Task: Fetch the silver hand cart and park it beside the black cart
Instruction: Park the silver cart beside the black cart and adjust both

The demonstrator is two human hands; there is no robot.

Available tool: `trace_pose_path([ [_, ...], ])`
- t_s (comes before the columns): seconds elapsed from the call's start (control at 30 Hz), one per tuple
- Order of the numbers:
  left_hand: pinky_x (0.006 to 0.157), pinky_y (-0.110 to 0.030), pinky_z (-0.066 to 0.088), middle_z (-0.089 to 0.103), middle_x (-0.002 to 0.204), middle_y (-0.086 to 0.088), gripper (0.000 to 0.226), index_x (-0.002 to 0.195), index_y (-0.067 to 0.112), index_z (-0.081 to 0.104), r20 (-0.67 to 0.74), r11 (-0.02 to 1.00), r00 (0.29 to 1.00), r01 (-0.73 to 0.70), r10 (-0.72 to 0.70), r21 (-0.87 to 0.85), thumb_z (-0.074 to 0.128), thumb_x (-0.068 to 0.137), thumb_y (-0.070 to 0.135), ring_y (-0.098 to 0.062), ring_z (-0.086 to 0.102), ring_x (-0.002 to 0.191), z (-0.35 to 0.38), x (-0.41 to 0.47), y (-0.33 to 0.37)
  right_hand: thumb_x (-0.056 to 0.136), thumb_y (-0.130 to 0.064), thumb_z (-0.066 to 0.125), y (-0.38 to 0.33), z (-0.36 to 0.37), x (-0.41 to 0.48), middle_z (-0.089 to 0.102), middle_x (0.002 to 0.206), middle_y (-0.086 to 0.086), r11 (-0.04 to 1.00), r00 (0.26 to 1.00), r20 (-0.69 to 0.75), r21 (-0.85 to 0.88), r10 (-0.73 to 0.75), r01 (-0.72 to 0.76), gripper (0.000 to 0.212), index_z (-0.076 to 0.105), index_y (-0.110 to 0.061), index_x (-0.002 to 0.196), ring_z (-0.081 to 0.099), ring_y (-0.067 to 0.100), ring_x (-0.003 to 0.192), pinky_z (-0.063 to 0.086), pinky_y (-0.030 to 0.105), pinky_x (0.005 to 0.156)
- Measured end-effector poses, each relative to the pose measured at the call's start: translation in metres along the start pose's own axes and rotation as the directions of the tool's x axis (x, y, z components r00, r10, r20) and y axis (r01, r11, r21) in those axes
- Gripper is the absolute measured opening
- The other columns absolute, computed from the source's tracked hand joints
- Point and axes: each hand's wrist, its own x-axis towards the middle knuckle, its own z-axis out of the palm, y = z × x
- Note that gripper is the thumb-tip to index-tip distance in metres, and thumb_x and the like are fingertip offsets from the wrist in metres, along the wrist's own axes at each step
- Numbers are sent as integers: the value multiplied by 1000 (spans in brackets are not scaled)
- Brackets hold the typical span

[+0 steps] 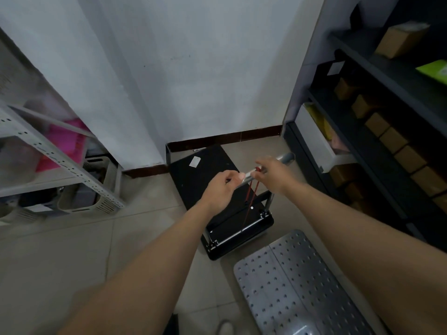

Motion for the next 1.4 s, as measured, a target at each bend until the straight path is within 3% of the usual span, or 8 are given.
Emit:
trace_pose_path([
  [0.2, 87, -22, 37, 60, 118, -1, 36, 129, 13, 55, -23, 997, 998, 63, -62, 54, 55, 96, 28, -11, 53, 105, 5, 8, -9, 92, -30, 59, 5, 5, 11, 60, 106, 4, 994, 999, -33, -111, -24, 21, 26, 64, -14, 112, 60, 19, 92, 54, 40, 85],
  [0.33, 86, -22, 37, 63, 114, -1, 32, 125, 13, 61, -91, 993, 993, 86, -78, 82, 60, 92, 16, -9, 53, 98, 5, 10, -13, 92, -26, 60, 5, 5, 13, 62, 104, 5, 991, 1000, -13, -133, -13, 12, 24, 65, -14, 112, 61, 20, 91, 55, 40, 84],
  [0.57, 91, -22, 39, 63, 118, -2, 33, 124, 15, 63, -95, 985, 989, 127, -117, 116, 61, 92, 13, -15, 55, 106, -3, 1, -19, 90, -33, 61, -1, 15, 8, 57, 106, 2, 977, 1000, -19, -215, -14, 10, 23, 65, -19, 108, 52, 18, 99, 49, 36, 89],
  [0.8, 91, -24, 40, 65, 115, -1, 31, 122, 17, 65, -121, 978, 982, 159, -143, 138, 62, 91, 14, -10, 53, 99, -24, -21, -38, 90, -39, 59, -22, 35, -12, 58, 100, 1, 976, 997, -28, -209, -72, 65, 24, 66, -19, 102, 49, 16, 94, 40, 29, 75],
  [0.97, 96, -28, 41, 63, 115, 1, 30, 121, 19, 65, -160, 964, 970, 208, -183, 163, 61, 92, 14, -13, 54, 106, -39, -32, -50, 95, -28, 55, -36, 47, -25, 59, 100, 2, 953, 987, -19, -264, -162, 151, 18, 65, -17, 105, 51, 19, 99, 36, 28, 73],
  [1.13, 96, -34, 44, 64, 116, -2, 30, 122, 21, 65, -216, 956, 956, 236, -198, 172, 59, 93, 17, -21, 57, 106, -53, -42, -60, 96, -7, 52, -41, 47, -28, 63, 102, 3, 945, 974, 87, -240, -208, 223, 27, 64, -22, 115, 58, 21, 91, 52, 37, 78],
  [1.23, 89, -34, 46, 65, 112, -5, 29, 122, 19, 65, -238, 951, 949, 251, -205, 181, 58, 94, 16, -27, 59, 102, -60, -43, -64, 94, -1, 51, -53, 51, -27, 63, 103, 3, 954, 980, 93, -232, -174, 191, 36, 64, -24, 119, 59, 22, 91, 51, 34, 77],
  [1.4, 89, -36, 50, 65, 111, -4, 29, 121, 22, 66, -266, 936, 936, 287, -230, 203, 59, 93, 17, -21, 58, 97, -70, -36, -70, 94, -1, 52, -72, 56, -22, 63, 105, 7, 956, 986, 104, -251, -131, 153, 36, 63, -20, 122, 59, 23, 92, 52, 33, 77],
])
